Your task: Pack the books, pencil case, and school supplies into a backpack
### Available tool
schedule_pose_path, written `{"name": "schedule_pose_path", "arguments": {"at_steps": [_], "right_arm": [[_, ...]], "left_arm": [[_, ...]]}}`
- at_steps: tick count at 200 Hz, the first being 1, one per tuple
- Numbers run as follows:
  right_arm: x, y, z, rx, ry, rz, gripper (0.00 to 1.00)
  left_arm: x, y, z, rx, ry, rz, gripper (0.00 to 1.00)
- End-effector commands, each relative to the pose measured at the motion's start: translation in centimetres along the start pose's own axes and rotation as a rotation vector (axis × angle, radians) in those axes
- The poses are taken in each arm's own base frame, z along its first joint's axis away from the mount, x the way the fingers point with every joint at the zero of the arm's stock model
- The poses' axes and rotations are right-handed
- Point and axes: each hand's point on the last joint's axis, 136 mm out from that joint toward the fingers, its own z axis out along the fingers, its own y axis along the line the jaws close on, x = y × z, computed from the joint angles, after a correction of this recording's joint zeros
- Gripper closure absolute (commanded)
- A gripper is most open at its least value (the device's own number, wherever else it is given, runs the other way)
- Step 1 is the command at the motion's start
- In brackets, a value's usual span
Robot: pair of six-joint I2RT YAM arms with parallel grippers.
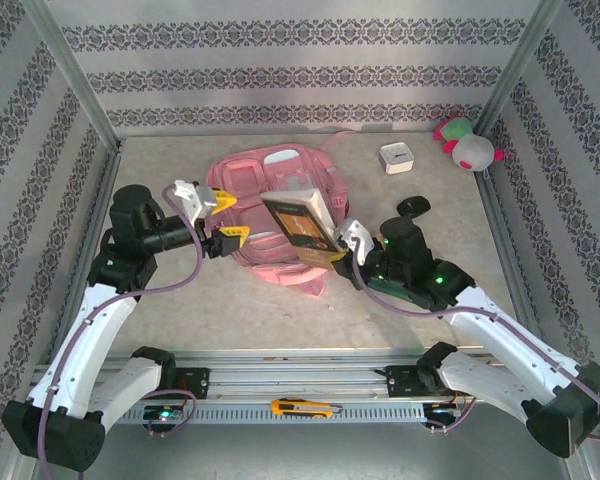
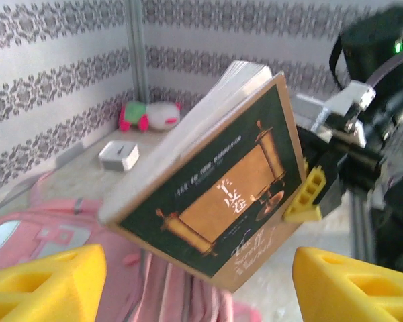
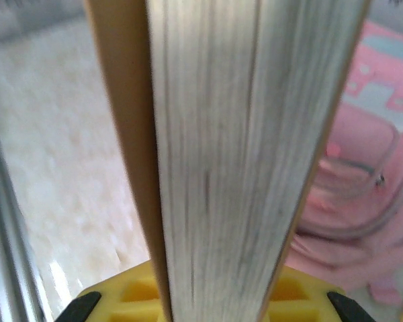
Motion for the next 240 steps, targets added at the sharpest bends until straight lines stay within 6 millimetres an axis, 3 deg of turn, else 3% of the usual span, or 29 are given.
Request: {"name": "schedule_pose_path", "arguments": {"at_steps": [1,22,40,73,127,137,151,161,172,205,240], "right_arm": [[-0.8,-0.1,-0.7,0.036,0.062,-0.218,1.00],[-1.0,1.4,-0.1,-0.050,0.079,-0.271,1.00],[-0.9,2.6,0.4,-0.111,0.095,-0.322,1.00],[-0.6,4.1,1.0,-0.188,0.139,-0.386,1.00],[-1.1,4.6,1.2,-0.242,0.153,-0.428,1.00],[-1.4,4.6,1.0,-0.254,0.138,-0.425,1.00],[-2.1,4.4,0.6,-0.266,0.109,-0.403,1.00],[-2.7,4.0,0.2,-0.265,0.074,-0.372,0.83],[-3.2,3.3,-0.5,-0.271,0.012,-0.302,0.63],[-5.1,0.9,-3.7,-0.318,-0.312,-0.017,0.36],[-5.1,0.8,-5.8,-0.340,-0.474,0.057,0.29]], "left_arm": [[4.8,-2.3,0.0,0.083,0.220,0.126,0.26],[6.6,-3.6,0.9,0.145,0.331,0.209,0.25],[7.8,-3.5,1.7,0.148,0.388,0.248,0.25],[7.5,-3.1,2.9,0.133,0.336,0.265,0.20],[8.5,-4.2,3.8,0.214,0.374,0.256,0.21],[8.4,-4.8,3.9,0.244,0.364,0.241,0.27],[8.3,-5.6,4.0,0.283,0.345,0.208,0.56],[7.6,-5.8,4.1,0.287,0.319,0.177,0.86],[6.9,-6.0,4.2,0.292,0.283,0.152,0.98],[4.3,-6.2,4.7,0.305,0.133,0.057,1.00],[1.2,-5.9,5.4,0.343,-0.026,-0.038,1.00]]}}
